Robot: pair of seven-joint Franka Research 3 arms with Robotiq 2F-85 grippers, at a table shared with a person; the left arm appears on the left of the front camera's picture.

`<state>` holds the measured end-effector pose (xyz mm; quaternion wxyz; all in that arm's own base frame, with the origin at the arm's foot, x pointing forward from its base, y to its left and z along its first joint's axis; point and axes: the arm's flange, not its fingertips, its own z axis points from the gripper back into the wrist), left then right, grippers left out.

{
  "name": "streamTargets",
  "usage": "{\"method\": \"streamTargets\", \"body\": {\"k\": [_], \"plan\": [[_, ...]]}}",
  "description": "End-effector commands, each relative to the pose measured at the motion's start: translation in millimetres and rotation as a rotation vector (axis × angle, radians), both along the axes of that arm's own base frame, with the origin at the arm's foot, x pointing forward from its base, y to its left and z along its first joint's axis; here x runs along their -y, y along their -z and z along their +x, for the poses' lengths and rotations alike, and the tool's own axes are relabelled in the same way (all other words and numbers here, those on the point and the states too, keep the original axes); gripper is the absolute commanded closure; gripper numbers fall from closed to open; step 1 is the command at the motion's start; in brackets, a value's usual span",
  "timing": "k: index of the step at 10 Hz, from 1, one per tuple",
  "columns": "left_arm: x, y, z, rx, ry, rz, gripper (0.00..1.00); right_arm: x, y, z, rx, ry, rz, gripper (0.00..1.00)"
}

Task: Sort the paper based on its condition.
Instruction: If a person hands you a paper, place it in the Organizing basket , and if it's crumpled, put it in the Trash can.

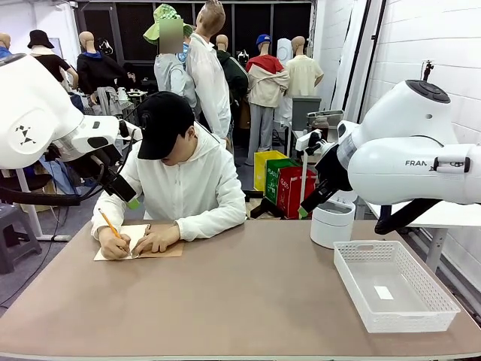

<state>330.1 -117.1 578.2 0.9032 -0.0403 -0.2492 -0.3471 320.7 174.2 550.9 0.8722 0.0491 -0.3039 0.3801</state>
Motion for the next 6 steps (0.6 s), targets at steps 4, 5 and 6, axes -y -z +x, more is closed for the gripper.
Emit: {"method": "streamTargets", "body": {"k": [4, 5, 6], "plan": [[0.3, -0.6, -0.7, -0.004, 0.016, -0.011, 0.0, -0.1, 0.2, 0.1, -0.002, -0.002, 0.003, 0.0], [0.3, -0.6, -0.7, -0.004, 0.016, -0.011, 0.0, -0.1, 0.2, 0.1, -0.002, -0.002, 0.003, 0.0], [0.3, -0.6, -0.7, -0.004, 0.016, -0.011, 0.0, -0.1, 0.2, 0.1, -0.002, -0.002, 0.003, 0.0]]}}
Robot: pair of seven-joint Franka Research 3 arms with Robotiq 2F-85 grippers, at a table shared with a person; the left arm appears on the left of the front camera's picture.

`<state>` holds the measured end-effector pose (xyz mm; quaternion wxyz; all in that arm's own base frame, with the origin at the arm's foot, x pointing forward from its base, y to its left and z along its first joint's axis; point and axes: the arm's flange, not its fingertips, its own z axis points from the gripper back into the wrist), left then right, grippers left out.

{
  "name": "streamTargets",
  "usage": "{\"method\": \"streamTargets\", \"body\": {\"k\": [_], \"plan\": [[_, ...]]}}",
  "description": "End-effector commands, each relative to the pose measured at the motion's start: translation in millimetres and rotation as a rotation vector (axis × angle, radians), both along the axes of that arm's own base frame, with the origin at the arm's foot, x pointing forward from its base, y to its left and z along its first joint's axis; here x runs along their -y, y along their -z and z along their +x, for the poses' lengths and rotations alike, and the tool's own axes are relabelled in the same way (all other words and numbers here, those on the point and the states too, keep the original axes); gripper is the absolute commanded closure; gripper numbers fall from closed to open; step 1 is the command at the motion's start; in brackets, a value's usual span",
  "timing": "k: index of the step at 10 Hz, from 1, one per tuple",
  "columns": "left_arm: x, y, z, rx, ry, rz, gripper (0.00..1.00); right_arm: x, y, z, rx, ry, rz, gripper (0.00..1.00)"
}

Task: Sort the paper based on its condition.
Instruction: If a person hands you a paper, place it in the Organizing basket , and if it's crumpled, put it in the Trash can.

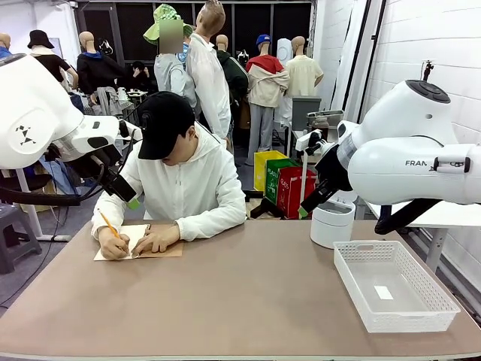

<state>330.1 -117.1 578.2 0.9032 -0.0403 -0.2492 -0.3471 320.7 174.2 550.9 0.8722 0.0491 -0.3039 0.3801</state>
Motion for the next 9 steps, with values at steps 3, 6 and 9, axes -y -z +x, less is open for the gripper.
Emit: {"method": "streamTargets", "body": {"k": [3, 6, 9], "plan": [[0.3, -0.6, -0.7, -0.004, 0.016, -0.011, 0.0, 0.0, 0.2, 0.1, -0.002, -0.002, 0.003, 0.0], [0.3, -0.6, -0.7, -0.004, 0.016, -0.011, 0.0, 0.0, 0.2, 0.1, -0.002, -0.002, 0.003, 0.0], [0.3, -0.6, -0.7, -0.004, 0.016, -0.011, 0.0, 0.0, 0.2, 0.1, -0.002, -0.002, 0.003, 0.0]]}}
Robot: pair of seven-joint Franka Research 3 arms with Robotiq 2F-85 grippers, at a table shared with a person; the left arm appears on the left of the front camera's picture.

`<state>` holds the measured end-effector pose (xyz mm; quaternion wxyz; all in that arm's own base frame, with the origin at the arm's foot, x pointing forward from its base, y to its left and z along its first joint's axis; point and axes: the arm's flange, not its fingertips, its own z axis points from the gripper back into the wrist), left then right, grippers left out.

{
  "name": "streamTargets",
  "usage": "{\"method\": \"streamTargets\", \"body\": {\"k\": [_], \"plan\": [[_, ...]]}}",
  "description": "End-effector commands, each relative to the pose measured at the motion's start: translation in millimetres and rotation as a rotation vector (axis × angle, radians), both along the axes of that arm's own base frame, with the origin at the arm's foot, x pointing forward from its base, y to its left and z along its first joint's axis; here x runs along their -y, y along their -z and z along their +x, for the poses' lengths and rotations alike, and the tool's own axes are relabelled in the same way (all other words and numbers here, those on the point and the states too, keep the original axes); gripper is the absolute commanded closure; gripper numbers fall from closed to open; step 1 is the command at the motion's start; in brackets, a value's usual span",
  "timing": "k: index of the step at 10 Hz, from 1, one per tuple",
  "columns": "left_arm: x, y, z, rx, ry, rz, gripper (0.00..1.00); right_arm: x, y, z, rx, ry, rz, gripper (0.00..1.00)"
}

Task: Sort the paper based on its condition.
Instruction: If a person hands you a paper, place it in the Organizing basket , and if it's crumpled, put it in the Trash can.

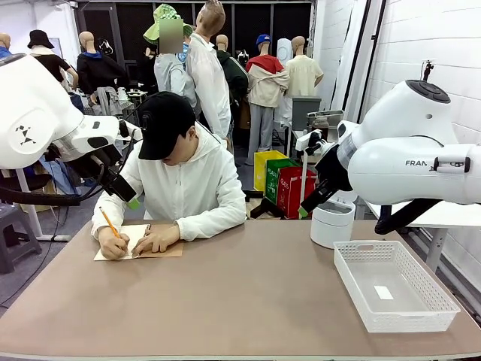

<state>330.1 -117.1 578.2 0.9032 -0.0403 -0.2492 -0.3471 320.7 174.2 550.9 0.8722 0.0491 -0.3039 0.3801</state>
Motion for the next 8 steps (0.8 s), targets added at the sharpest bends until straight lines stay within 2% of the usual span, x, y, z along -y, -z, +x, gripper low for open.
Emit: {"method": "streamTargets", "body": {"k": [1, 8], "plan": [[0.3, -0.6, -0.7, -0.004, 0.016, -0.011, 0.0, 0.0, 0.2, 0.1, -0.002, -0.002, 0.003, 0.0], [0.3, -0.6, -0.7, -0.004, 0.016, -0.011, 0.0, 0.0, 0.2, 0.1, -0.002, -0.002, 0.003, 0.0]]}}
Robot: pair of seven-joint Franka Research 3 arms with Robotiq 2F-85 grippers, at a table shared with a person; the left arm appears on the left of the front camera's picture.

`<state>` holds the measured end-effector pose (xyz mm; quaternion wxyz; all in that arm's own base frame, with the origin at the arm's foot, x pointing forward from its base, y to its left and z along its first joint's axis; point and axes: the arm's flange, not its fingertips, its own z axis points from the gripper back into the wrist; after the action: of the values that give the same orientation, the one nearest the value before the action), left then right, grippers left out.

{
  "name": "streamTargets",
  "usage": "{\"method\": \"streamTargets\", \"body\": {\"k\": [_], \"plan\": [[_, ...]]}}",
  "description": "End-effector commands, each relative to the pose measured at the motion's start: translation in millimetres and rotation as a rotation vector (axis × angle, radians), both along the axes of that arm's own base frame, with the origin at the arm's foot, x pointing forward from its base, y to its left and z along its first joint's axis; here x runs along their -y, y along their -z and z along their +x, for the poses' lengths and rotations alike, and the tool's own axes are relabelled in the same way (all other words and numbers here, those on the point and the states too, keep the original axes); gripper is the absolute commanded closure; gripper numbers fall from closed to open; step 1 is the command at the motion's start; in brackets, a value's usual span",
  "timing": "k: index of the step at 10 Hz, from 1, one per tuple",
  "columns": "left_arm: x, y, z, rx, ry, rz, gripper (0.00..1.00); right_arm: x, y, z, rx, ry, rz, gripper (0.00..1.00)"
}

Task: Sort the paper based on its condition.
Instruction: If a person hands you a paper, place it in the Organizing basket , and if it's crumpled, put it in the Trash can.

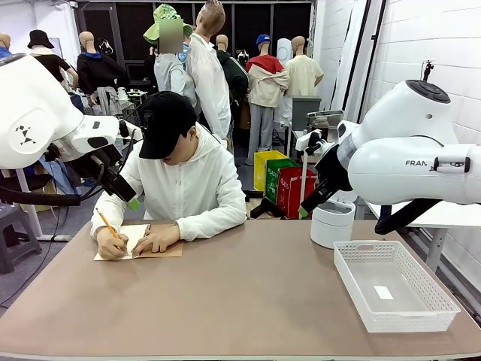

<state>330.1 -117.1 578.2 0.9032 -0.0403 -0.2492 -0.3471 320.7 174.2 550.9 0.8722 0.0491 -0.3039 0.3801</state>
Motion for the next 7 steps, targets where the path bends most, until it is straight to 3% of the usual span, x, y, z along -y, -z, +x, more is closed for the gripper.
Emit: {"method": "streamTargets", "body": {"k": [1, 7], "plan": [[0.3, -0.6, -0.7, -0.004, 0.016, -0.011, 0.0, 0.0, 0.2, 0.1, -0.002, -0.002, 0.003, 0.0], [0.3, -0.6, -0.7, -0.004, 0.016, -0.011, 0.0, 0.0, 0.2, 0.1, -0.002, -0.002, 0.003, 0.0]]}}
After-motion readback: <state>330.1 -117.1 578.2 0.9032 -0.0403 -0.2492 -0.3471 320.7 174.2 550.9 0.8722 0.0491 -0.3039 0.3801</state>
